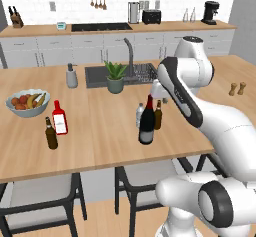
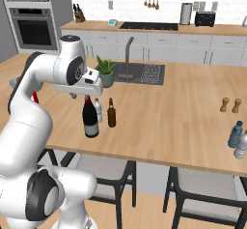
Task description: Move the plastic bottles in the middle to the plastics group, and the glass bottles in the middle to the glass group.
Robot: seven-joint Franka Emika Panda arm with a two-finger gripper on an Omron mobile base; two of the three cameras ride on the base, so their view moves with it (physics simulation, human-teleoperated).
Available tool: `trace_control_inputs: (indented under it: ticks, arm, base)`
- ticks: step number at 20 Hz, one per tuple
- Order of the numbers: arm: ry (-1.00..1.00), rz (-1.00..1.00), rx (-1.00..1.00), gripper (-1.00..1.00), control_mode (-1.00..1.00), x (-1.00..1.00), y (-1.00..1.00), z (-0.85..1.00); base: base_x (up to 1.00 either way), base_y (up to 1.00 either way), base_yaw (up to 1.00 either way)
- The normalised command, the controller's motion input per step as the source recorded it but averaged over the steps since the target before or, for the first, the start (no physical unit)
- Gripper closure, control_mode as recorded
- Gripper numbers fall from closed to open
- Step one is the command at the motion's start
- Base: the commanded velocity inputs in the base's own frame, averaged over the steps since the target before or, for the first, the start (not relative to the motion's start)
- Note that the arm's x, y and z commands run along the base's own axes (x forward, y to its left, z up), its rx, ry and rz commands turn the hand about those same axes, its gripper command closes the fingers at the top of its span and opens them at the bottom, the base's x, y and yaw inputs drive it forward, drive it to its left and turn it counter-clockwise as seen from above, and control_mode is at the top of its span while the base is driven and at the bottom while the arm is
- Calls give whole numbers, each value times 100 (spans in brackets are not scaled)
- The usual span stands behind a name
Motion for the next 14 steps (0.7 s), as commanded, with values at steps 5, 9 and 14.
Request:
trace_control_inputs:
  ticks: [5,9,14]
  arm:
    - [-3,0,0,-100,-100,-36,0,0]
    - [-12,0,0,-100,-100,-34,2,1]
    - [-20,0,0,-100,-100,-7,3,4]
  base:
    - [0,0,0]
    - [0,0,0]
    - [0,0,0]
